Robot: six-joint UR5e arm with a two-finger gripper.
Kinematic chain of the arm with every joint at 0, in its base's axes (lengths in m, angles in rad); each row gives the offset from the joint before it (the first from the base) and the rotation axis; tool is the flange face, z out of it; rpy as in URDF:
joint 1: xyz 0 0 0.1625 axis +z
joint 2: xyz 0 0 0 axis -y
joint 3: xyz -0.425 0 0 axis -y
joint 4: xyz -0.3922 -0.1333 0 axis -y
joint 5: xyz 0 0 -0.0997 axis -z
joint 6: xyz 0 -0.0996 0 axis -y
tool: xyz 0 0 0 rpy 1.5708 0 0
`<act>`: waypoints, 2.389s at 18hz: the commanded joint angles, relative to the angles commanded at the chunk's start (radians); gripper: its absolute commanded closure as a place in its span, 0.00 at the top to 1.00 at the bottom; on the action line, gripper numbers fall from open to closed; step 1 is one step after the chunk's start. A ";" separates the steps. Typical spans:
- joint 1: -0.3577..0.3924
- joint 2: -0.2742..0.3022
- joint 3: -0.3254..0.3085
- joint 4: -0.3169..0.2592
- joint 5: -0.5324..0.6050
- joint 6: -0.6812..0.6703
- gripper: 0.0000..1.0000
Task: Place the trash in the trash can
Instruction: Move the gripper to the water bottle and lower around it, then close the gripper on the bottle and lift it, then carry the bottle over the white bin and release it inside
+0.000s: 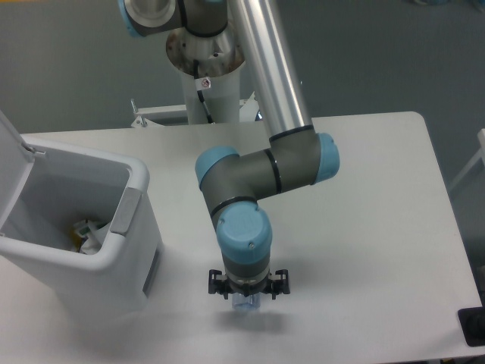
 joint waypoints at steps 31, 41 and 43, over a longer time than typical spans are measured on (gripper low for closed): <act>0.077 0.141 0.101 0.035 -0.194 -0.011 0.25; 0.124 0.319 0.114 0.095 -0.659 -0.049 0.25; 0.121 0.344 0.114 0.124 -0.725 -0.063 0.25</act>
